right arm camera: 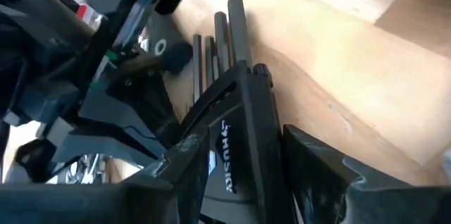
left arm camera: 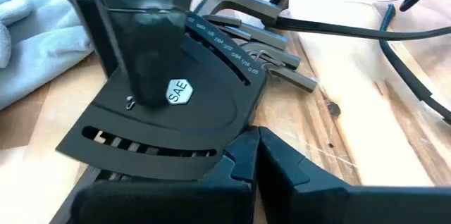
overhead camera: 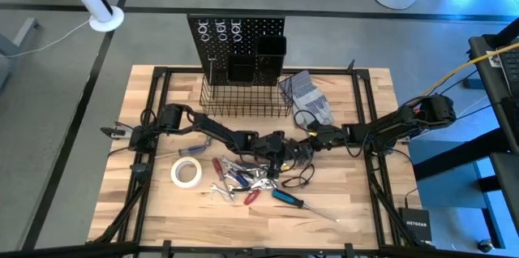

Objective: Hang tools onto peg board
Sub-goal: Put the allen keys into the wire basket on the peg board

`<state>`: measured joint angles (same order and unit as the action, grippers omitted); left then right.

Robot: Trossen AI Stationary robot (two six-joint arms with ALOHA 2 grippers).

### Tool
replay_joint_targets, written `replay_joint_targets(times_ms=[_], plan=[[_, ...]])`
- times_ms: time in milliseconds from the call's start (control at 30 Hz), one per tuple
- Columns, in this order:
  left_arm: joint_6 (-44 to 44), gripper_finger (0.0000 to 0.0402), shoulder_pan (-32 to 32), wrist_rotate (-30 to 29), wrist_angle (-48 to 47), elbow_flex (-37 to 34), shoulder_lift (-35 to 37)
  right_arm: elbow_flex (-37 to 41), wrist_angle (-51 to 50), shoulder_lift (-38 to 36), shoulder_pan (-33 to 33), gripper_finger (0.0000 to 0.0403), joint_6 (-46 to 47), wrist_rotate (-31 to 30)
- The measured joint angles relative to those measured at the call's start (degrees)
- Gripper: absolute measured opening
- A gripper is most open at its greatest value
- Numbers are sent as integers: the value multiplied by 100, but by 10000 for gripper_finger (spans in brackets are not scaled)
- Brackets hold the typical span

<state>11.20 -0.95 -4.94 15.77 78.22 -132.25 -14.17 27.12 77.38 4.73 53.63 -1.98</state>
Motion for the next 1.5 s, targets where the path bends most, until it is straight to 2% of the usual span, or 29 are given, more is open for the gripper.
replay_joint_targets(times_ms=[233,500,667,867,1100,1233,1400,1500], plan=[[300,1,-4,-16,85,0,-2,0,-22,0,0,177,-162,-4],[1004,1,-174,16,-111,-1,276,-36,-485,-17,29,177,-162,-35],[1026,1,-243,-6,-349,-4,461,-46,-544,-17,39,177,-174,11],[857,17,-247,31,-1315,457,511,-42,-564,-17,39,177,-196,-5],[874,101,-238,15,-3117,1350,535,-33,-573,-15,33,177,-315,41],[1208,129,-167,-96,-4097,1764,551,-31,-577,-15,28,177,-424,146],[1302,136,33,-180,-4389,1888,554,-25,-582,-13,23,177,-454,155],[1307,133,169,-24,-4509,1886,507,-24,-591,-13,22,177,-472,153]])
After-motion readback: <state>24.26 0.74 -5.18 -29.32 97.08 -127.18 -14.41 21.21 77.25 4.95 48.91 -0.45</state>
